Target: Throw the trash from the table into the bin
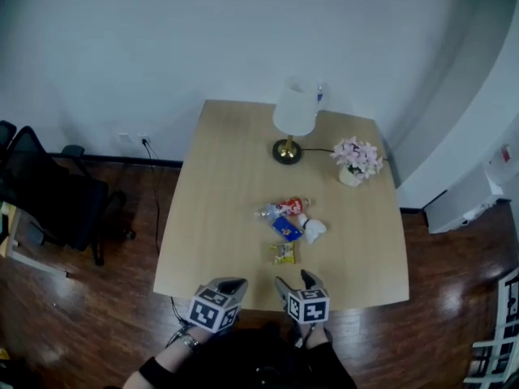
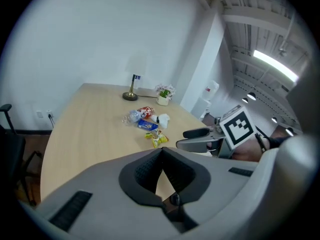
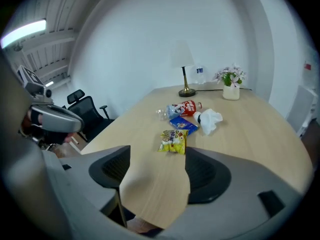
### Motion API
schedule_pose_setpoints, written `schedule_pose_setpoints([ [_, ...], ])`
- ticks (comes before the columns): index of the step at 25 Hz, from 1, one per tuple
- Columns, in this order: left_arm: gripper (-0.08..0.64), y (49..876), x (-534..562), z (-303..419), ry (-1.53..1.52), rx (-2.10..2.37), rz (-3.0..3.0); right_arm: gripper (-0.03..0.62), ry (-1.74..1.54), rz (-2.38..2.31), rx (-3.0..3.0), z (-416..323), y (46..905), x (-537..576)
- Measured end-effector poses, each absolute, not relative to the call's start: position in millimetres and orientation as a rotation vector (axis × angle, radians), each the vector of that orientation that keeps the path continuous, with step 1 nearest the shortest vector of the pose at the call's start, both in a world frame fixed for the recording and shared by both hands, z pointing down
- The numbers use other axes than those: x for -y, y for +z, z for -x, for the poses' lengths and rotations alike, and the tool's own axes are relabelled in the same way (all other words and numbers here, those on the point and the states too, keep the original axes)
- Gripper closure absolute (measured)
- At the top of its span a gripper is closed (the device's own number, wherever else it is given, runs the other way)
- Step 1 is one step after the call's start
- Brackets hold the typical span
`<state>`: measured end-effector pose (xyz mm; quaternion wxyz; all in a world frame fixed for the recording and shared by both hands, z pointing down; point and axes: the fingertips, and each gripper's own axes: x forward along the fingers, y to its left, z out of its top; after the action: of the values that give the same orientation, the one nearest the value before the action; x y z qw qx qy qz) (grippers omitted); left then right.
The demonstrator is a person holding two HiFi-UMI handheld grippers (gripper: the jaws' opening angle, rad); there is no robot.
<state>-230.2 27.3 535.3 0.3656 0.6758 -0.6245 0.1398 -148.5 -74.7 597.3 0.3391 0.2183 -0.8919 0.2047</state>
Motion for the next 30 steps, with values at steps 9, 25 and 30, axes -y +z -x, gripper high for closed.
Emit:
schedule_pose_setpoints([
  [9, 0.555, 544, -38, 259, 0.343, 1.597, -1.712, 0.179, 0.424, -0.670, 2.223, 204, 653, 131],
  [25, 0.555, 553, -45, 274, 0.332, 1.569, -1.726, 0.381, 0.436, -0.661, 2.124, 198, 684, 129],
  [30, 0.555, 550, -34, 265, 0.403, 1.527, -1.802, 0.407, 0.528, -0.600, 2.180, 191, 638, 92],
])
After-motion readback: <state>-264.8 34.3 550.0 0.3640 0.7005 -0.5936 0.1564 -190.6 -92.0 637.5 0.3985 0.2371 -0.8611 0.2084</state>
